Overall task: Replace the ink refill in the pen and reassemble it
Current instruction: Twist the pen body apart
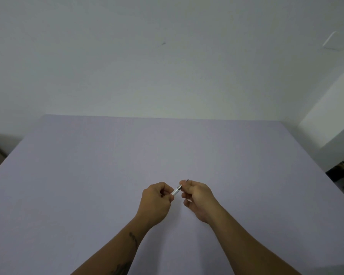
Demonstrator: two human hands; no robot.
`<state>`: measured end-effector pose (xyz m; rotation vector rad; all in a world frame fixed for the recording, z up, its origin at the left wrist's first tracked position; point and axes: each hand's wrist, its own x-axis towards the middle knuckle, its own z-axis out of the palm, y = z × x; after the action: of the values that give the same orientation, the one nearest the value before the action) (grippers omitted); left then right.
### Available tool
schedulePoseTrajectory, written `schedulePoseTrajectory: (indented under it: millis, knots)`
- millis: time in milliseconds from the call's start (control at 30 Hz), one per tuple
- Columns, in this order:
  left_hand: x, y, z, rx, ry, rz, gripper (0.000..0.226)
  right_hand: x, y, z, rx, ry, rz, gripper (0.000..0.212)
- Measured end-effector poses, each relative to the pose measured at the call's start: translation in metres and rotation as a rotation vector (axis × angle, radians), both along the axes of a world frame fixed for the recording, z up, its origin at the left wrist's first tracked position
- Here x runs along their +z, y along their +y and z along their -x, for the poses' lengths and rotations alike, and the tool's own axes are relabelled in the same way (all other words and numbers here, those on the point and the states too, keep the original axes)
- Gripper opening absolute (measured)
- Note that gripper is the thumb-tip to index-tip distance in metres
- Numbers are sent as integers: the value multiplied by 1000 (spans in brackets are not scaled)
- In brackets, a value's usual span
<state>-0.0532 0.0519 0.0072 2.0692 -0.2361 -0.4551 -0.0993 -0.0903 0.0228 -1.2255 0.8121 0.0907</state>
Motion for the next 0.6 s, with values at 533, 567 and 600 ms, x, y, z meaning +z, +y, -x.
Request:
schedulePoseTrajectory:
  millis: [533,567,600]
  knots:
    - [4,7,-2,-13,-32,-40,17,1,6,1,13,-6,-50,19]
    - [4,8,-3,-13,-33,-42,16,1,7,1,12,-18,-77,21]
    - [4,8,-3,-10,-33,-42,17,2,7,2,12,-33,-101,23]
